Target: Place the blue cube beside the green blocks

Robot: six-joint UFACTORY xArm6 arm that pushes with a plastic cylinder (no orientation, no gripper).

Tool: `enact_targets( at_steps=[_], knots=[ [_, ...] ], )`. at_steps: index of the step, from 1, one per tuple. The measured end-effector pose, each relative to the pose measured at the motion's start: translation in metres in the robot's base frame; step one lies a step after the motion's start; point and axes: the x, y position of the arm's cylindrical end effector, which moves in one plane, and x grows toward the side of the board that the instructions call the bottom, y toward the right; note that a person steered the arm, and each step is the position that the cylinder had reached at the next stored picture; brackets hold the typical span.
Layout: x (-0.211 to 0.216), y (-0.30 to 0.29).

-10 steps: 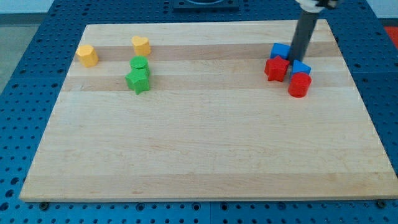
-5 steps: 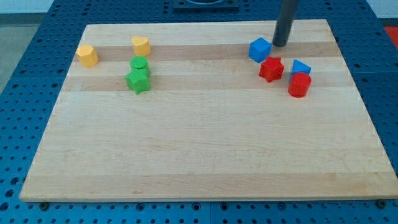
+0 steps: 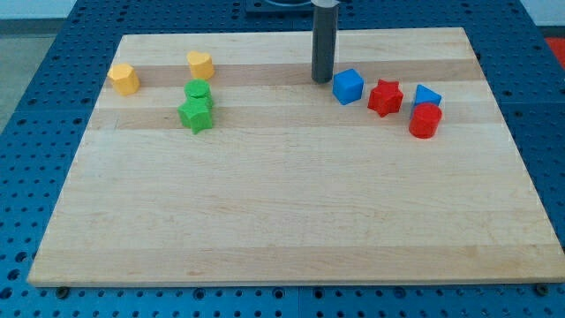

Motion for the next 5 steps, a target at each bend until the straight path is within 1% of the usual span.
enact_targets(
  at_steps=[1, 2, 3, 4, 5],
  knots=[
    [-0.033, 0.037],
    [0.003, 0.06],
    [0.036, 0.06],
    [0.051, 0.055],
    [0.052, 0.031]
  ],
)
